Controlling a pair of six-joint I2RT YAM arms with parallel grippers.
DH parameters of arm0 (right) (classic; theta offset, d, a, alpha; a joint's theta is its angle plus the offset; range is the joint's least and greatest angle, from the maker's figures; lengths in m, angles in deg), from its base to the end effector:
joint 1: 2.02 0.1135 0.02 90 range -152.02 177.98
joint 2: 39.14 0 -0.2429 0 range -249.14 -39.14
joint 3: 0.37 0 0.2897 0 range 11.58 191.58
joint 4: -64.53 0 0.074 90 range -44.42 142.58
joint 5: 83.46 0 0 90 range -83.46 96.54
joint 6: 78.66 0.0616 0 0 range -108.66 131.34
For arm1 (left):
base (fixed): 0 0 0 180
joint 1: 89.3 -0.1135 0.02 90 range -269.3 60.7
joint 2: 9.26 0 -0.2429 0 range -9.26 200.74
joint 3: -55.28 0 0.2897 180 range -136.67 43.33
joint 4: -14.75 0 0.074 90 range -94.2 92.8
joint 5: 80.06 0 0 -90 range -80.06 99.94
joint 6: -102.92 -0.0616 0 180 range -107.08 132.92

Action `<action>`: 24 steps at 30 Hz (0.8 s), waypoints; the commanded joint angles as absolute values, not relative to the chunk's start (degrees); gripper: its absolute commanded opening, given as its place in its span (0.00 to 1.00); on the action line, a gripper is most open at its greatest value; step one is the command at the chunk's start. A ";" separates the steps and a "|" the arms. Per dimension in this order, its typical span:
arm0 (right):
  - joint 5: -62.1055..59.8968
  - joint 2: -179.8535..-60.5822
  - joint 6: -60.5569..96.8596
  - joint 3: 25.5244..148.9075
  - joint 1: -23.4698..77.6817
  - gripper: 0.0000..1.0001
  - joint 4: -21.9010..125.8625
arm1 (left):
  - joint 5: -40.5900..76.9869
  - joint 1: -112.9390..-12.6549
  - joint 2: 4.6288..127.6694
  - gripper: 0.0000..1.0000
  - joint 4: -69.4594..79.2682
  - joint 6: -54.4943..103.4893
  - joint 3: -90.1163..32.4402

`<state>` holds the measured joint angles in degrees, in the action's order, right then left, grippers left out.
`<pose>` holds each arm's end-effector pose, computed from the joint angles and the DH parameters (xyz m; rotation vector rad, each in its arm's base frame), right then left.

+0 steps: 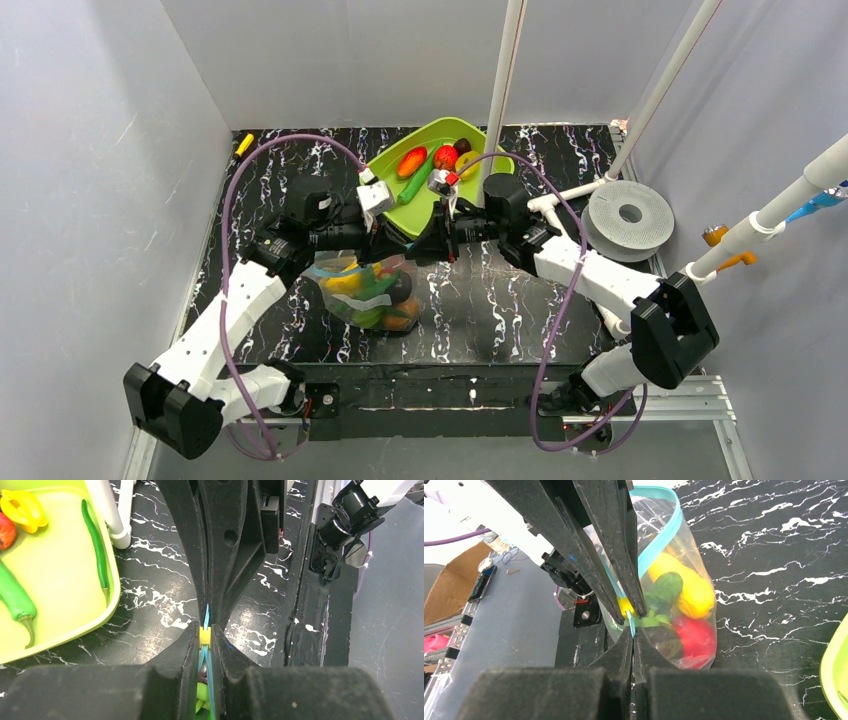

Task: Place the food in the zip-top bag and seal the zipper
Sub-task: Zip the zipper food storage bag at the center of the board.

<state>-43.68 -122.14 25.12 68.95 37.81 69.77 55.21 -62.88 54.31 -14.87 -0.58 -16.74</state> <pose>0.2646 0.2824 0.2694 -1.0827 1.5441 1.4114 0.2562 -0.1762 0.3312 1.1316 1.5631 -0.9118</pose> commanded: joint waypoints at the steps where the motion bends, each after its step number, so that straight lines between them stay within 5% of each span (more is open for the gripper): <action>1: -42.91 -118.32 26.71 66.57 37.08 0.01 76.27 | 50.08 -63.02 48.94 0.00 -22.13 -2.93 -17.93; 24: -39.48 -112.27 22.62 60.64 28.83 0.01 71.14 | 39.07 -63.10 35.37 0.00 -38.20 -5.45 -15.88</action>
<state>-43.18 -115.56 25.20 61.80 32.94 72.76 41.77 -62.51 37.88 -31.94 -3.90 -15.50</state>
